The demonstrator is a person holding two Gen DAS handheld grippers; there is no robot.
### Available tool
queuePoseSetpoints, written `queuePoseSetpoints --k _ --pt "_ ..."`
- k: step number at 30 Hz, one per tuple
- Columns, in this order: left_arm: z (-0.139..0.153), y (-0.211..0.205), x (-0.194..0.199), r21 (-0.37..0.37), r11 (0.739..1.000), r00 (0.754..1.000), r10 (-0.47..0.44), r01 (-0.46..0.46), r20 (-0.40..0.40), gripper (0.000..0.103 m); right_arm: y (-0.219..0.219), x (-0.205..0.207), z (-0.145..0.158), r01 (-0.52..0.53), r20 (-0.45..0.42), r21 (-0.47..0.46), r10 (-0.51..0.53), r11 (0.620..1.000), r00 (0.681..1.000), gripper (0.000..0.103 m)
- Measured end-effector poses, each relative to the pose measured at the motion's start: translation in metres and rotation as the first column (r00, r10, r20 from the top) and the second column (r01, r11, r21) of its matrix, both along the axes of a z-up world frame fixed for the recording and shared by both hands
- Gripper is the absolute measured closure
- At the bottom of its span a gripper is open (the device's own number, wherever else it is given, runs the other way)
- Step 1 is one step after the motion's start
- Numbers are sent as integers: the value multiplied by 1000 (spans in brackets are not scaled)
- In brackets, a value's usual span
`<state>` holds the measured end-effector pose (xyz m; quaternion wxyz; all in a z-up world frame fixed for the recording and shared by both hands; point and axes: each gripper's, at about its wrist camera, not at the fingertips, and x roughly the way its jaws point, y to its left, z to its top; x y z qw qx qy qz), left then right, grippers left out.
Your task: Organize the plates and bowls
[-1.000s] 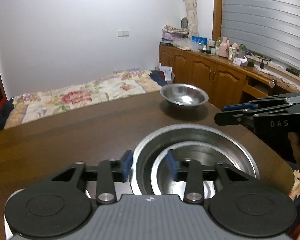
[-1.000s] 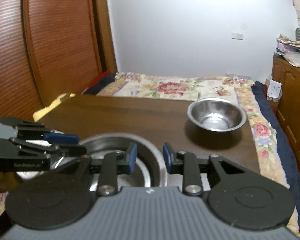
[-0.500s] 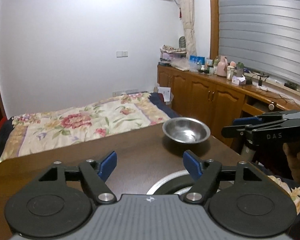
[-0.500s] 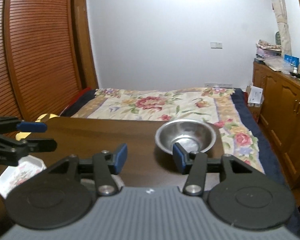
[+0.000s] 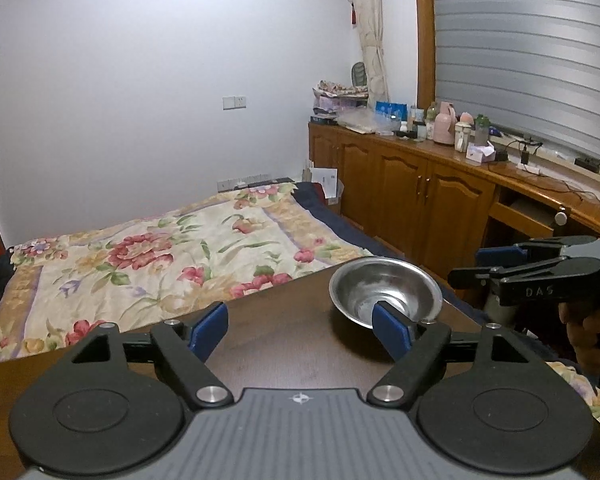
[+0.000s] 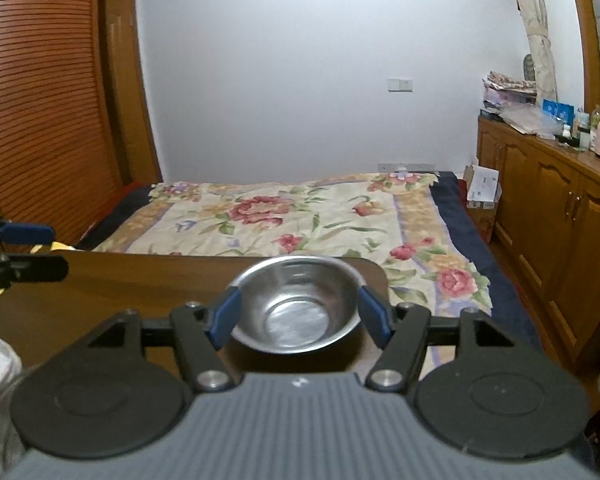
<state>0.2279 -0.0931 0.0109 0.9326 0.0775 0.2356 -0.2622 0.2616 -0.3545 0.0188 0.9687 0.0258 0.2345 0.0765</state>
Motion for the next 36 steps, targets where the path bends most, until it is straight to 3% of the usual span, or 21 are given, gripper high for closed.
queuePoseSetpoints --k 14,27,36 --pt "-20 -47 62 65 996 995 -60 65 -78 18 -18 41 -27 6 -82 48 -2 999 997 38" --pt "-49 -72 113 65 992 971 -90 107 -221 41 -25 56 -40 1 -134 96 12 995 991 38" --pt "-61 -86 122 77 988 960 -112 136 -257 46 -26 61 -43 -4 -151 125 23 992 988 38"
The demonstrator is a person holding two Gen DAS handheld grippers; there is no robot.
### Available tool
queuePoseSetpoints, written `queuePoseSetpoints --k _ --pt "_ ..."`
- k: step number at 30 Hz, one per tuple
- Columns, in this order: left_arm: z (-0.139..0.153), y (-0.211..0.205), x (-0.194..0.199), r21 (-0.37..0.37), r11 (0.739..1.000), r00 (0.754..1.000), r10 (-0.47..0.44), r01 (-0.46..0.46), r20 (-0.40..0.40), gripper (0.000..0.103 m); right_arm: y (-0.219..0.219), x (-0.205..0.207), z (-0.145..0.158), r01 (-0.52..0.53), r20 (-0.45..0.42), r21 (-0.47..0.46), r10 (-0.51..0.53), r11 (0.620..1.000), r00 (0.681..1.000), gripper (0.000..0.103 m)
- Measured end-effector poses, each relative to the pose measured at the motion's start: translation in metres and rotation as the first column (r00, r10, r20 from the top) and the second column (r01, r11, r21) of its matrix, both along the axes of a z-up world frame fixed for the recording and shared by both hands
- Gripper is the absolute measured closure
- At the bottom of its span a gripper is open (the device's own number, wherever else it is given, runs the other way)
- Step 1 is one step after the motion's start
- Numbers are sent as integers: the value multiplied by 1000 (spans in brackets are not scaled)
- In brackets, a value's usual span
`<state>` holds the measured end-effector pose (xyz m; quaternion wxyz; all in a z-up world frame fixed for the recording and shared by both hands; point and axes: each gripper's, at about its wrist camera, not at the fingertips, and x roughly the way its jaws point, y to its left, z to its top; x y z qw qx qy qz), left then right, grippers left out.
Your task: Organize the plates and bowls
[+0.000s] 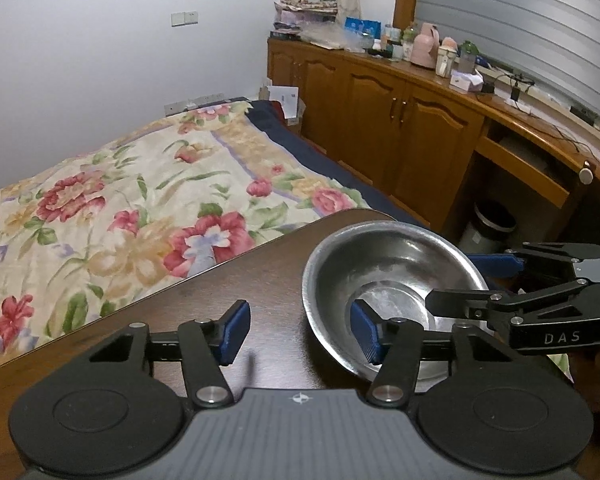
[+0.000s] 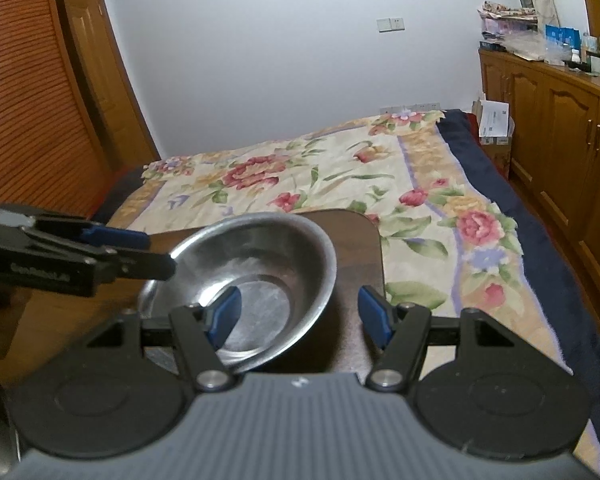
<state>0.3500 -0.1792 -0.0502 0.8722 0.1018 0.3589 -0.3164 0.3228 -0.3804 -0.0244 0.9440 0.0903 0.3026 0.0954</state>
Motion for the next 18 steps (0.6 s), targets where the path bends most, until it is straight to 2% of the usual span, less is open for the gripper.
queuePoseSetpoints --k 13,18 --pt "-6 -7 8 4 1000 999 -13 13 -42 48 3 2 -5 -17 -15 26 17 1000 1000 38" --pt "-9 -11 13 8 1000 997 -21 22 -68 55 5 3 -7 -20 -20 35 21 999 1000 38"
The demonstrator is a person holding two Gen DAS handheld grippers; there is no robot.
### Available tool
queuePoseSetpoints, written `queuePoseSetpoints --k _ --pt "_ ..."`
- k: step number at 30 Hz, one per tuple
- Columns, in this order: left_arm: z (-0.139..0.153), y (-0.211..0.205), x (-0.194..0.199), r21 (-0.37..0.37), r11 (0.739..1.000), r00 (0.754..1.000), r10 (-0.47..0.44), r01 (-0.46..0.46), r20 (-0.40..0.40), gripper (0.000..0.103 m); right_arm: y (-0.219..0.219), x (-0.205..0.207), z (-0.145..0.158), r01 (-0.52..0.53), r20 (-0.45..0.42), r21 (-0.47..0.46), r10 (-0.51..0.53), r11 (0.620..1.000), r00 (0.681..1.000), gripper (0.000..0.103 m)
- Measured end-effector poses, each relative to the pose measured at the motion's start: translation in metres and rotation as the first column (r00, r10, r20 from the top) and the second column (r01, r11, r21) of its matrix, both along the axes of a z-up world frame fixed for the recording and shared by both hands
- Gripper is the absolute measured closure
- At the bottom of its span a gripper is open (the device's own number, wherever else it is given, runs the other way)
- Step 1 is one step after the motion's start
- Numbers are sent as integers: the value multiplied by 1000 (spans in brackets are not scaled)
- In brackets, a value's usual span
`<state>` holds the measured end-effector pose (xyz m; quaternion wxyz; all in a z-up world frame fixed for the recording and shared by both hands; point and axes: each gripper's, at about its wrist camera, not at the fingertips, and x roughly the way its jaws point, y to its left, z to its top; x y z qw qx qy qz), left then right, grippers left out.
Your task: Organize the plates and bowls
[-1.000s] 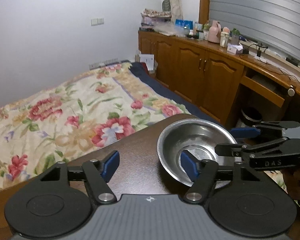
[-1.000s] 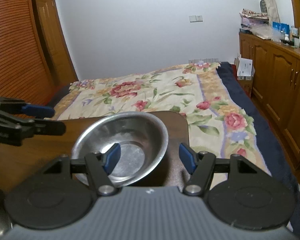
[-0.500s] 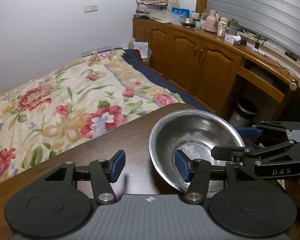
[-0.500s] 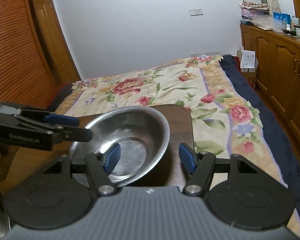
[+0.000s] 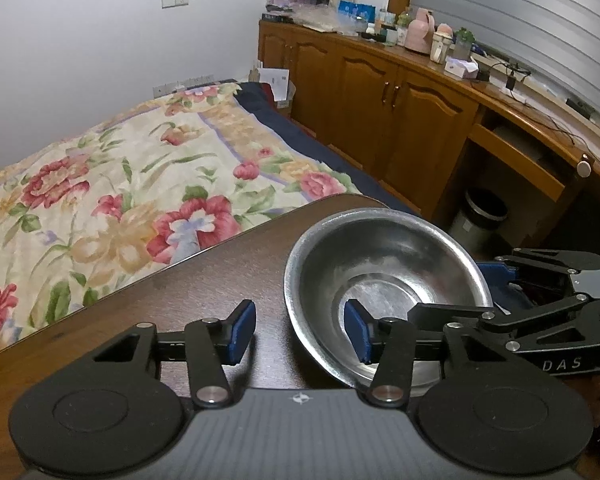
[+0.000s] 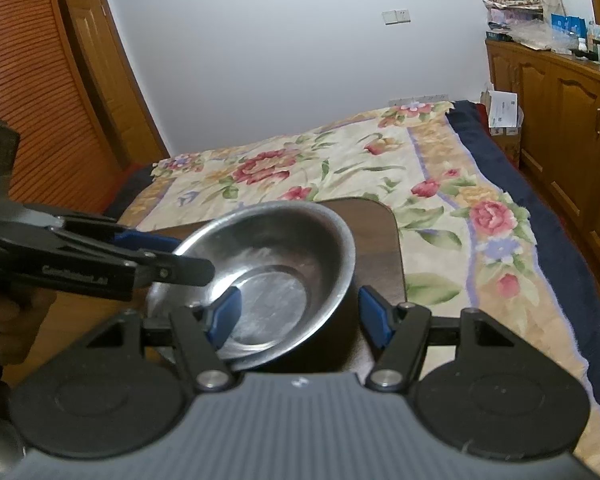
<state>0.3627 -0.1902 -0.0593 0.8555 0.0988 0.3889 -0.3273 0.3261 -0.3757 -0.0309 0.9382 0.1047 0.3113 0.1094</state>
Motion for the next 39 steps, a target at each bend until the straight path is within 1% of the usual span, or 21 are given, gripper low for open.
queuePoseSetpoints --k 2,4,5,6,8,9,10,11,12,13,15,19,28,39 --pt "-1 -1 2 4 1000 1000 -1 1 -10 60 1 1 -1 -1 -4 6 1 1000 1000 38" --pt "-2 0 4 3 1000 1000 0 0 -24 63 1 2 -2 -3 -8 15 3 1000 1000 38" --pt "-3 0 5 3 1000 999 2 -2 -32 66 1 2 -2 -2 -9 16 2 1000 1000 38" --pt "-4 1 6 3 1000 999 3 -3 -41 72 1 2 -2 1 -9 17 -1 1000 1000 40" --pt "-5 2 8 1 1000 998 5 -5 -59 78 0 2 -2 8 -13 27 -7 1000 1000 45" --pt "-5 2 9 -3 1000 998 10 -10 -69 85 -1 3 -2 11 -16 33 -11 999 1000 51" --pt "-4 3 9 -11 1000 997 10 -11 -77 86 -2 3 -3 16 -20 40 -16 999 1000 58" --pt "-3 3 8 -17 1000 997 11 -12 -76 87 -3 4 -3 20 -26 48 -19 999 999 62" --pt "-1 3 6 -16 1000 998 13 -15 -69 88 -3 4 -4 20 -32 56 -18 998 999 73" --pt "0 3 4 -14 1000 998 16 -17 -63 88 -4 4 -5 23 -42 64 -21 998 999 77" --pt "4 4 0 -16 1000 999 18 -19 -47 89 -4 3 -5 35 -47 63 -32 997 998 81" --pt "16 8 -9 -32 999 1000 13 -14 -17 89 -2 -3 1 38 -30 63 -36 997 999 83" --pt "52 19 -36 -57 998 996 6 -2 84 89 0 -19 31 43 32 75 -45 996 998 84" --pt "80 37 -73 -77 997 989 10 2 149 88 13 -44 57 38 93 50 -42 998 995 84"
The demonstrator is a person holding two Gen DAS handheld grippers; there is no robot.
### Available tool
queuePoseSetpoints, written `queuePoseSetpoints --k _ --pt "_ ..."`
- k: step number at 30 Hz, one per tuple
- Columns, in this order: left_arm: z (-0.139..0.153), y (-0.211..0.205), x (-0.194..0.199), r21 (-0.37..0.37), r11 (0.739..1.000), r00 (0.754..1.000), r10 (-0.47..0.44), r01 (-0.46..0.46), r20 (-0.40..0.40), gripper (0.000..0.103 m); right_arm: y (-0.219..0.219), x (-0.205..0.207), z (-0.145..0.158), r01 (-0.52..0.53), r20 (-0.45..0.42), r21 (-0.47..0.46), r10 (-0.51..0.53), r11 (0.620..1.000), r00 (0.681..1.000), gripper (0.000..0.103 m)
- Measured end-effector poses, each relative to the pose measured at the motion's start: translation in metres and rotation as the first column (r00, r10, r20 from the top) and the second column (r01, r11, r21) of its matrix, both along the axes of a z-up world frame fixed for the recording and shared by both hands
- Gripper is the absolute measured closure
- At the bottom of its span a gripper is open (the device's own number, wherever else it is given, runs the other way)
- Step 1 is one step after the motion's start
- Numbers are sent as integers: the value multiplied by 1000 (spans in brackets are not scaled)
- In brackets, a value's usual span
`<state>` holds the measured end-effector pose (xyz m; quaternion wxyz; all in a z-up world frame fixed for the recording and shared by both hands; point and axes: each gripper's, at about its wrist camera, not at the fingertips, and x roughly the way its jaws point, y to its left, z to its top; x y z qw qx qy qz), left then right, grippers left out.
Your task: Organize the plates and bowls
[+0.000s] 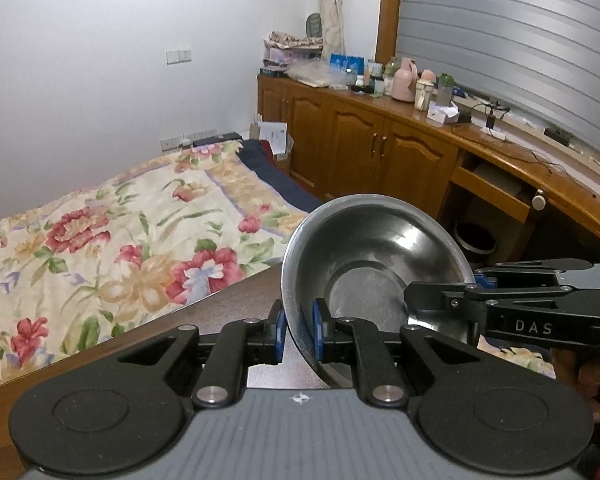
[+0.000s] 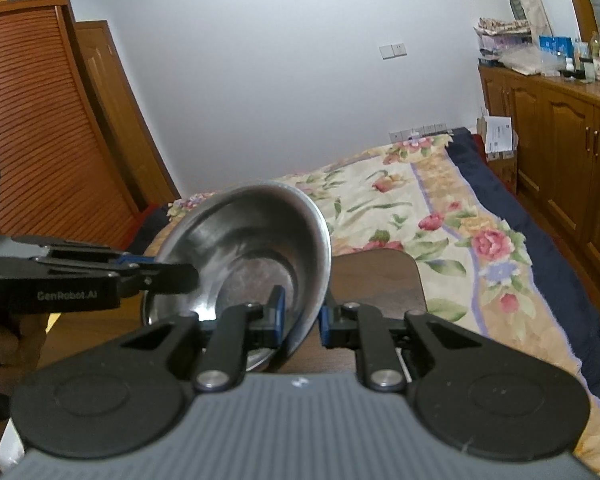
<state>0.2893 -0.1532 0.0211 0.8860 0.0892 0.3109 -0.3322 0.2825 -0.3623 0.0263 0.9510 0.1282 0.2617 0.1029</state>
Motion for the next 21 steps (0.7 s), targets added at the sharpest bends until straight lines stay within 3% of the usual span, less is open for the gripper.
queuePoseSetpoints --k 21 --pt "15 46 -72 -17 1000 998 21 -20 63 88 30 -44 17 -32 33 -19 33 999 999 87"
